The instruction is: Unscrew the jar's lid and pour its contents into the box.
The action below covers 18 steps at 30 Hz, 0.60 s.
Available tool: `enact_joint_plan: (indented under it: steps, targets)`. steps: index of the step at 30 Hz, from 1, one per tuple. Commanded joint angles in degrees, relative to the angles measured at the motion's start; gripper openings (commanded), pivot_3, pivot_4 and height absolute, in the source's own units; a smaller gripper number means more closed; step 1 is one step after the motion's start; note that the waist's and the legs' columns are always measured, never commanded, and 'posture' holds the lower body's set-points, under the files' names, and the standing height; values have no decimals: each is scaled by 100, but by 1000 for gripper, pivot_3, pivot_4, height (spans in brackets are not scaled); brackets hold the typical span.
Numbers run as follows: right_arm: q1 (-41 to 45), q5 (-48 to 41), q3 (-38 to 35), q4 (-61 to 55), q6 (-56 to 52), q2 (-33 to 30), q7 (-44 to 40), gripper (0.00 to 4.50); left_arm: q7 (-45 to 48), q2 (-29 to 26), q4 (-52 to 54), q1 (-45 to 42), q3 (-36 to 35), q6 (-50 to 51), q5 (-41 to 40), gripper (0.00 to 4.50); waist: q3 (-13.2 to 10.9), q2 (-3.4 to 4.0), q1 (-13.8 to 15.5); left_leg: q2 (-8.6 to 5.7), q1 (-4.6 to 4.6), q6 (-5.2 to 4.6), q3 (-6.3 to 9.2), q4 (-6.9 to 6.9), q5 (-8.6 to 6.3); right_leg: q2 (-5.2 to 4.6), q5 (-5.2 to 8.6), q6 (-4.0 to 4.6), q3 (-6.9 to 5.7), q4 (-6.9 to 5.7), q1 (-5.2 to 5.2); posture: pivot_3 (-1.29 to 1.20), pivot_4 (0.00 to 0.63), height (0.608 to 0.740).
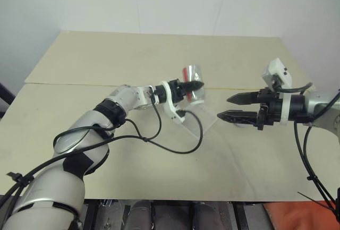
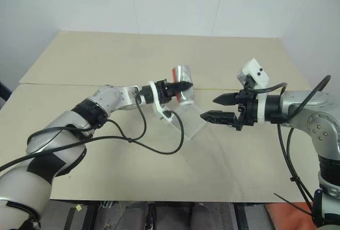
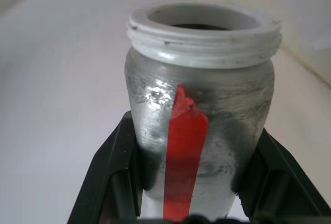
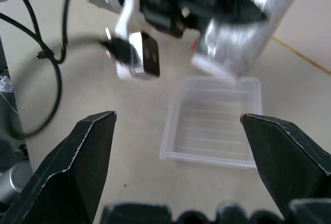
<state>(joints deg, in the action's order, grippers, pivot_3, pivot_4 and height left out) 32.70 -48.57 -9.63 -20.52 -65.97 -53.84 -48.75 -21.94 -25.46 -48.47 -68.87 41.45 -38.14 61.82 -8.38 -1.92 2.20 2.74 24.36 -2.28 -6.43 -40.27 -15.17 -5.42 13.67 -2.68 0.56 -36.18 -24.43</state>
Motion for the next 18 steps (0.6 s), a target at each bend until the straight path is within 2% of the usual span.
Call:
enact_joint_plan:
  steps: [1, 4, 6, 8, 10, 13, 18]
  targets:
    - [-91, 47, -376, -269, 499, 124, 154, 4472, 1356, 9, -33, 310, -1170, -358, -2203, 1942, 0, 0, -16, 0, -1, 2, 0, -1, 2, 0, 0, 0, 0, -3, 0, 0, 150, 740]
    - [-140, 41, -539, -246, 718, 251, 254, 4472, 3357, 129, 439, 893, -2024, 192, -4303, 1942, 1, 1, -69, 3, -8, 25, -3, -2, 15, 2, 0, 0, 0, -6, 4, 0, 150, 740]
    - [-153, 42, -596, -222, 812, 292, 284, 4472, 4928, 311, 1567, 1442, -2773, 2247, -6275, 1942, 1, 2, -116, 4, -8, 27, -2, -4, 16, 3, 0, 0, 0, -9, 4, 0, 150, 740]
    - [-182, 21, -610, -232, 863, 327, 339, 4472, 5514, 394, 2527, 1840, -3383, 4141, -7555, 1942, 1, 2, -143, 10, -1, 29, 9, -12, 17, 7, 0, 0, -6, -11, 6, 0, 150, 740]
    - [-204, 8, -596, -248, 891, 357, 388, 4472, 5450, 381, 3036, 2170, -3684, 5001, -7892, 1942, 1, 2, -168, 10, -2, 29, 16, -14, 17, 9, 1, -1, -5, -10, 6, 0, 150, 740]
    - [-203, 11, -554, -253, 911, 422, 445, 4472, 4986, 500, 3622, 2672, -3994, 5749, -8000, 1942, 2, 3, -169, 6, -13, 27, 47, -11, 16, 11, 0, -1, -1, -8, 17, 0, 150, 740]
    - [-145, 0, -496, -229, 908, 489, 481, 4472, 4518, 761, 4287, 3169, -4234, 6305, -8016, 1942, 2, 2, -133, 0, -14, 27, 60, -13, 16, 10, -1, -3, -2, -9, 22, 0, 150, 740]
